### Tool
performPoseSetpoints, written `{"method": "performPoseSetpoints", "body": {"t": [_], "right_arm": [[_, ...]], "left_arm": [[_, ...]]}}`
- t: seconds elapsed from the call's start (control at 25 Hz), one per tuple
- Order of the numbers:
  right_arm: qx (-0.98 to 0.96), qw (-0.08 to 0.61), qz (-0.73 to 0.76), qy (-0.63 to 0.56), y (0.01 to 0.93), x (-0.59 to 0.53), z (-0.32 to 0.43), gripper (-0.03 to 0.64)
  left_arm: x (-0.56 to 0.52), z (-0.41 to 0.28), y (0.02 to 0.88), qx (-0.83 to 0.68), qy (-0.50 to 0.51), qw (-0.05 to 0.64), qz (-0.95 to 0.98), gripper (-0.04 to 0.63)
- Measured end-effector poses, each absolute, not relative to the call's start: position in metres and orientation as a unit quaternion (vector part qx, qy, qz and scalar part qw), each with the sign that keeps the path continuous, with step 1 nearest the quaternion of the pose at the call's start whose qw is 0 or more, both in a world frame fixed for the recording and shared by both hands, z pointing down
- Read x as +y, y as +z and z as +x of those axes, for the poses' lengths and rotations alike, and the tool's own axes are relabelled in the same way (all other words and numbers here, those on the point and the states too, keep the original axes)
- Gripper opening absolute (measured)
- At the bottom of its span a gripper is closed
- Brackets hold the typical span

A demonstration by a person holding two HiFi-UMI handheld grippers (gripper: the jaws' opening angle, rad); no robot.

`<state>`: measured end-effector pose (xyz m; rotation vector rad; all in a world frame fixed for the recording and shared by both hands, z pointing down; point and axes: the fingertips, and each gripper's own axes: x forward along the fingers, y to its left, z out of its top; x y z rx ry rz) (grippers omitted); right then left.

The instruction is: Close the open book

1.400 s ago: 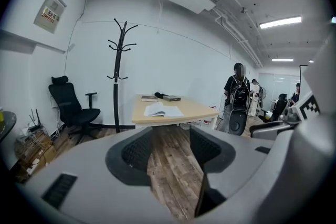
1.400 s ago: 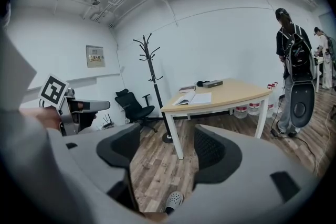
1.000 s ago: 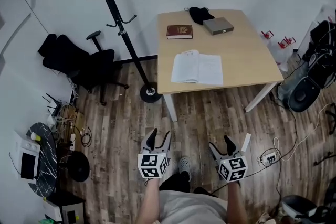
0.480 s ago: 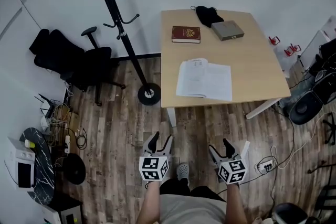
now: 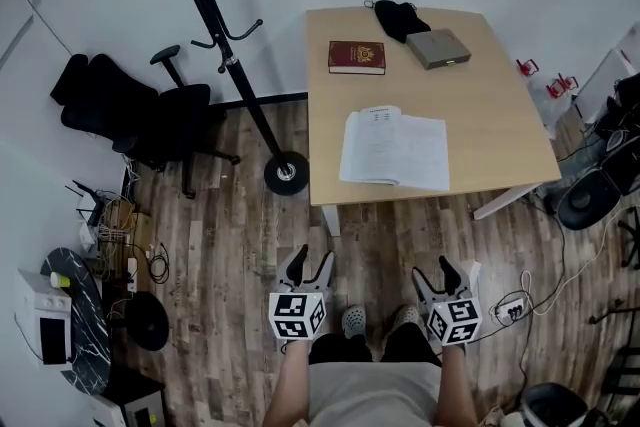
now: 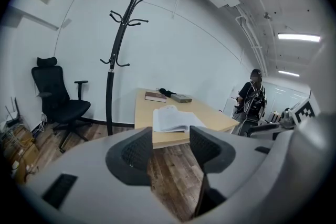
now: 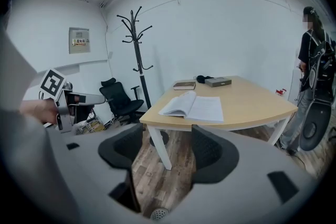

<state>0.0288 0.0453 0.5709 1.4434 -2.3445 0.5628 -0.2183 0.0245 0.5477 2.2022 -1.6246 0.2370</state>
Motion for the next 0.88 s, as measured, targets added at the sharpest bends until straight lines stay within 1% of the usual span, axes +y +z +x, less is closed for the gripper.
{"method": "performPoseSetpoints", "body": {"t": [0.28, 0.48, 0.68, 0.88], "right_arm": [[-0.817, 0.171, 0.513, 0.201, 0.585, 0.022, 0.037, 0.299], [-0.831, 0.181, 0.493, 0.181, 0.582, -0.021, 0.026, 0.299], [-0.836, 0.157, 0.487, 0.198, 0.578, -0.081, 0.014, 0.296], [-0.849, 0.187, 0.466, 0.166, 0.582, -0.127, 0.002, 0.293]], "left_arm": [[0.007, -0.216, 0.555, -0.578, 0.103, 0.195, 0.786, 0.227], [-0.028, -0.219, 0.547, -0.589, 0.101, 0.186, 0.780, 0.227], [-0.071, -0.225, 0.549, -0.602, 0.099, 0.188, 0.770, 0.227], [-0.115, -0.215, 0.558, -0.596, 0.102, 0.196, 0.772, 0.227]]}}
